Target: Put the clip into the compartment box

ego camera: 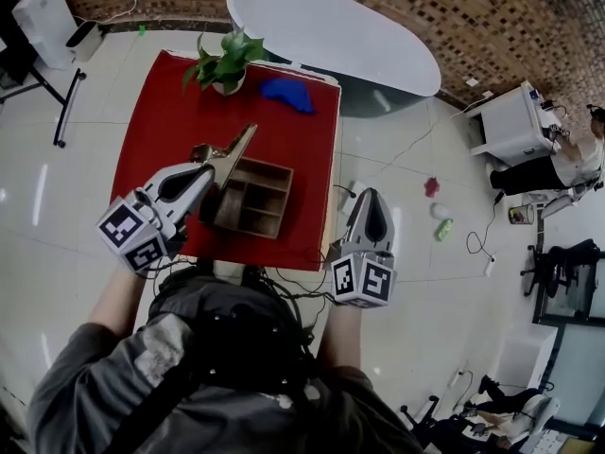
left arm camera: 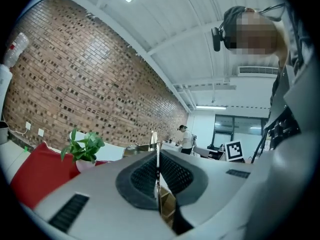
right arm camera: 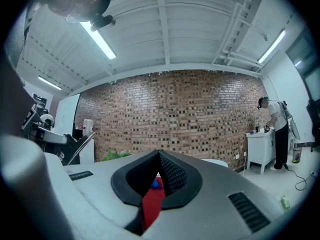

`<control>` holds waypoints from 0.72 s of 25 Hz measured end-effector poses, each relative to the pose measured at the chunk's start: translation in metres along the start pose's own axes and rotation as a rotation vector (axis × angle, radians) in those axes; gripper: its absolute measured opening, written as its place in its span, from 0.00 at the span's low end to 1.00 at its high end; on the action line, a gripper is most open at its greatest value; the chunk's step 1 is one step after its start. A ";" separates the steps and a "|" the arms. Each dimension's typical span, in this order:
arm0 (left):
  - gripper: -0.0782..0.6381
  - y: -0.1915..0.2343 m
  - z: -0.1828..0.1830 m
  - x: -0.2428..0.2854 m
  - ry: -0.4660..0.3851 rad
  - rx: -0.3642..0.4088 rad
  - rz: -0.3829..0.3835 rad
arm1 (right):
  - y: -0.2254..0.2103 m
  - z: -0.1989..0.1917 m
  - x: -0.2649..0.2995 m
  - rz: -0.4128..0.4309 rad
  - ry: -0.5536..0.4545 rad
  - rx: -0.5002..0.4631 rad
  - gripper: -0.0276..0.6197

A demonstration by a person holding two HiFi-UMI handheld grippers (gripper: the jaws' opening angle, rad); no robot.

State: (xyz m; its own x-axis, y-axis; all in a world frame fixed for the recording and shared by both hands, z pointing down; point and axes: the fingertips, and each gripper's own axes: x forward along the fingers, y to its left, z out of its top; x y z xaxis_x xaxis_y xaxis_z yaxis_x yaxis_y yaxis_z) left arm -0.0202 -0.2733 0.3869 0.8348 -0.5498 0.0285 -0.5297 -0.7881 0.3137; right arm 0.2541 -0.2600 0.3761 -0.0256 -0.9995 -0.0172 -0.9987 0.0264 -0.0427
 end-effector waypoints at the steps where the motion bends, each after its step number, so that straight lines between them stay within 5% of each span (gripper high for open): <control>1: 0.13 -0.006 -0.002 0.006 0.000 0.002 -0.006 | -0.007 0.000 -0.001 0.000 0.000 0.000 0.06; 14: 0.13 -0.042 0.004 0.027 -0.073 0.033 -0.086 | -0.032 0.003 -0.014 -0.011 -0.017 -0.011 0.06; 18: 0.13 -0.050 0.006 0.033 -0.103 0.097 -0.088 | -0.039 0.006 -0.018 -0.012 -0.017 -0.015 0.06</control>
State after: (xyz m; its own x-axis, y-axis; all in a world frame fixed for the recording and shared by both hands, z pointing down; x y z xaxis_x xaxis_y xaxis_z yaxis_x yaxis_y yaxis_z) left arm 0.0327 -0.2533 0.3659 0.8617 -0.4986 -0.0941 -0.4710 -0.8549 0.2174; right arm 0.2938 -0.2426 0.3726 -0.0130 -0.9994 -0.0334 -0.9995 0.0140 -0.0282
